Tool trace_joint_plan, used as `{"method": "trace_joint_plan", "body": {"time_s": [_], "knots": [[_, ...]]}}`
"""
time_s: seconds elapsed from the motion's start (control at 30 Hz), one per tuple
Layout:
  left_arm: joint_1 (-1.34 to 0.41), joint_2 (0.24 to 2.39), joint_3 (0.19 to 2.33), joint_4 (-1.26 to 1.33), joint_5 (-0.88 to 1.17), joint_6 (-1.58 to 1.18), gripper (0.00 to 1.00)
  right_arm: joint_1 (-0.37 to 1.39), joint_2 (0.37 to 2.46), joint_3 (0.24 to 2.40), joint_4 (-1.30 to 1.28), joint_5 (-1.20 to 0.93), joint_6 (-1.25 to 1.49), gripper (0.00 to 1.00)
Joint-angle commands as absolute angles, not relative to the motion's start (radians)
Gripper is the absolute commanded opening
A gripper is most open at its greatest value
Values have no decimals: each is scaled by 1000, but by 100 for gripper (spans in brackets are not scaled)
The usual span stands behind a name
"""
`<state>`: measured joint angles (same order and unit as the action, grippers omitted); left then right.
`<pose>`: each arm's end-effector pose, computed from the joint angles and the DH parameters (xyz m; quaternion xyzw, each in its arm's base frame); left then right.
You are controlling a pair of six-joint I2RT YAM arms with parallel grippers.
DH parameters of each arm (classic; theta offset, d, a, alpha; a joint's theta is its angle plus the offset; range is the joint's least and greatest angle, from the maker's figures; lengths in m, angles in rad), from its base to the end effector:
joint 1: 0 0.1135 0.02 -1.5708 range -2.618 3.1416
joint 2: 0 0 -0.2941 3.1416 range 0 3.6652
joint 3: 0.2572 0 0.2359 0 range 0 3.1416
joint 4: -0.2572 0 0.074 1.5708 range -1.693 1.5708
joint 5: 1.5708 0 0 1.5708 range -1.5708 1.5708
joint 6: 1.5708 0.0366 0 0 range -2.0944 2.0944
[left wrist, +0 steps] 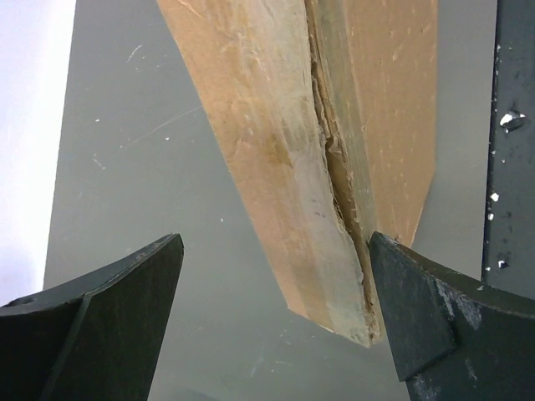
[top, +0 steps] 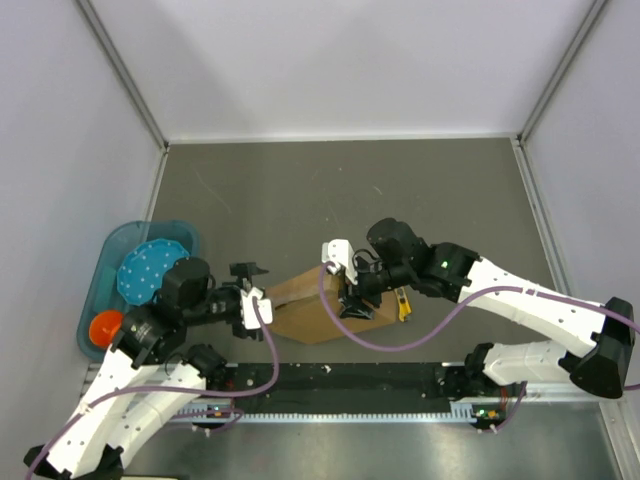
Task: Unpack the express box
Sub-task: Open the express box at the center of the board.
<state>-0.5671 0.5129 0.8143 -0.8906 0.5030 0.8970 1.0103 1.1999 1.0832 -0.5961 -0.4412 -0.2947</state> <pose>0.0344 -0.0428 0.3239 0.6582 0.5570 -0.1415 0.4863 0.1080 0.2014 0.3506 -0.6111 0.6498 0.3285 0.3105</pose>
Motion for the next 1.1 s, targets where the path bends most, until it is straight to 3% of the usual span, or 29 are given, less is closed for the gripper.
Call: {"method": "trace_joint_plan", "body": {"time_s": [0.0,1.07], "knots": [[-565,523,828,-798,460,916,99,1005,1227,1088,-652,-413,-311,0],[-519,571,914,-788,385,968,98,1023,1227,1066,-652,-416,-327,0]]}}
